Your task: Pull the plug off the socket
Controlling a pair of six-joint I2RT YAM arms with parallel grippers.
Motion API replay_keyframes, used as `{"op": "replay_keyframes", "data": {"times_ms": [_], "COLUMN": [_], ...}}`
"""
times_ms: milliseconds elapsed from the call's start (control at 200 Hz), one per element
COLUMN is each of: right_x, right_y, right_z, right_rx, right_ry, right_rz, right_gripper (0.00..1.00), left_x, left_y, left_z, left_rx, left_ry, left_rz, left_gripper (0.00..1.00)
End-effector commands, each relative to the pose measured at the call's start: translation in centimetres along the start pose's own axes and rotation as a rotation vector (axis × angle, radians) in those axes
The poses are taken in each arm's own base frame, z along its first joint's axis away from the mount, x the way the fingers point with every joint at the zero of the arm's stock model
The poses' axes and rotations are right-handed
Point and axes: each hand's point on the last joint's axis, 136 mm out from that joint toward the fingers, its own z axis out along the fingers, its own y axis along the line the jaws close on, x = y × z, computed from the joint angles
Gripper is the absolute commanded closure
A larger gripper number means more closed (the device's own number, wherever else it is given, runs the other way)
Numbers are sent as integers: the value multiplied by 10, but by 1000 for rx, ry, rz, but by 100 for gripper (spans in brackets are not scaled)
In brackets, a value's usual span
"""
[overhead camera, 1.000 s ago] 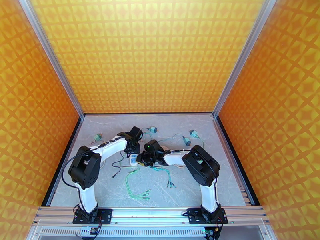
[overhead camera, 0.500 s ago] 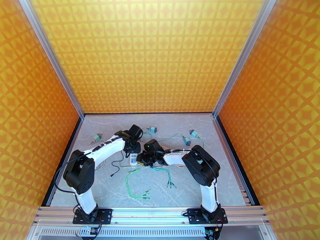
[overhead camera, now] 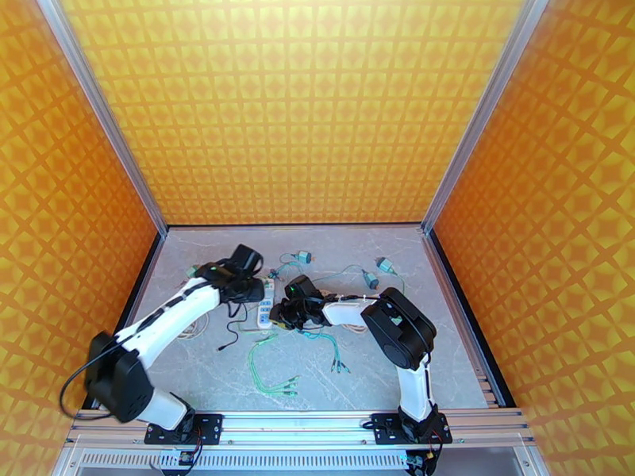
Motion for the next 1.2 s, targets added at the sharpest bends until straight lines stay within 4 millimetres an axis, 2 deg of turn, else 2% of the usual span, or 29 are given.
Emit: {"op": "replay_keyframes", "data": {"times_ms": [0,105,275,495,640,850,1050,1195], "right_x": [4,3,2,1,1,1,1,1], "right_y": [-54,-52,-48,-45,-42,-42,-42,-41], "right_z": [4,3,0,-1,-5,-6,-6,-6], "right_rx": [194,192,192,189,188,190,190,190], "right_ry": [-16,-18,-24,-25,-28,-28,-30,-30], "right_rz": [60,55,43,38,29,25,21,20], "right_gripper": [71,71,70,70,70,70,70,69], "left_x": [1,2,17,53,74,83,97,104], "left_y": [33,60,101,145,164,176,175,172], "left_z": [-15,-21,-18,8,26,50,71,76], "left_rx": [-45,-69,-124,-209,-252,-283,-279,-264], "left_ry": [-33,-58,-64,-2,43,79,135,159], "left_rz": [-66,-118,-185,-327,-377,-423,-458,-476], "left_gripper": [74,74,74,74,74,73,71,68]}}
